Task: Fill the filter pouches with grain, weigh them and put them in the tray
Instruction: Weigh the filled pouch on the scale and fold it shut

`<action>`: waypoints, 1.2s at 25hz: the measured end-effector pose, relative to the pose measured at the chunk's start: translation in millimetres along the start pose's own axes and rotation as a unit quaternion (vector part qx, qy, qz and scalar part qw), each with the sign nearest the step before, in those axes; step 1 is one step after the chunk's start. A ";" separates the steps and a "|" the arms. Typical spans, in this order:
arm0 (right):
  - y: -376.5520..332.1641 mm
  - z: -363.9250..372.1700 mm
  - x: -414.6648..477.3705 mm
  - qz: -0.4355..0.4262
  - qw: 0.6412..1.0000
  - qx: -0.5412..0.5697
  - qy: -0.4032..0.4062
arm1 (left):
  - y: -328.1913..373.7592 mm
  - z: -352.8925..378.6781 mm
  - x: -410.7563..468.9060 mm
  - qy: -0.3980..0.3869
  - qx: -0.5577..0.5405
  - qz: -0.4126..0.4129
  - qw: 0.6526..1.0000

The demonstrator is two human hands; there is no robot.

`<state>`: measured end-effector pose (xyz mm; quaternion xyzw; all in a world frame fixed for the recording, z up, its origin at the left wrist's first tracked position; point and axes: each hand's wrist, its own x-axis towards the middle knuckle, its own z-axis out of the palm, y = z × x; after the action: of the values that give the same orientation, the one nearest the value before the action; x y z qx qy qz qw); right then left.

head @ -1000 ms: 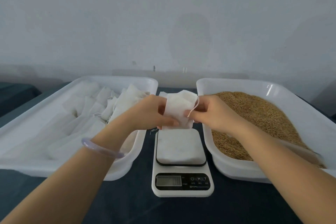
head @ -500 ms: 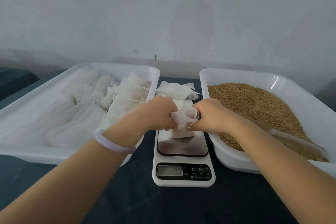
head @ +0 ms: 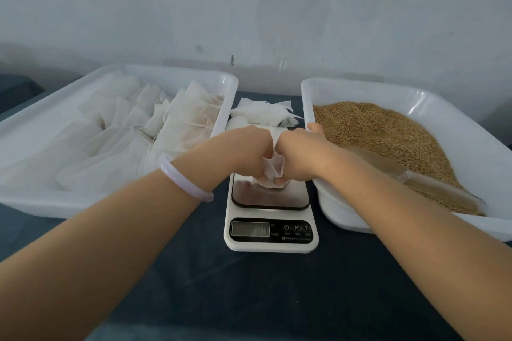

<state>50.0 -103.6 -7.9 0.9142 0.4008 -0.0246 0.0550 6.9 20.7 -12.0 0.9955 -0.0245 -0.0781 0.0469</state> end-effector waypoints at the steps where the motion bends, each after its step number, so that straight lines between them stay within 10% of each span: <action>1: 0.0 1.1 -0.9 0.000 1.000 0.002 0.007 | 0.7 1.3 -1.1 0.003 -0.004 -0.002 1.000; 10: 1.4 4.1 -1.1 0.007 0.995 0.074 0.063 | -4.0 -1.8 -15.9 0.074 -0.171 -0.002 0.982; 16: 19.6 -4.1 -14.0 0.004 0.919 0.392 0.043 | -5.6 -7.2 -17.8 0.070 -0.245 -0.015 0.967; 30: 18.4 -2.1 -16.4 0.006 0.908 0.415 0.051 | -6.0 -5.7 -19.4 0.073 -0.257 -0.005 0.964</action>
<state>52.5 -127.8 -2.8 0.8568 0.3512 -0.1414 -0.3502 -11.1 28.3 -3.9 0.9530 0.0052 -0.0095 0.3027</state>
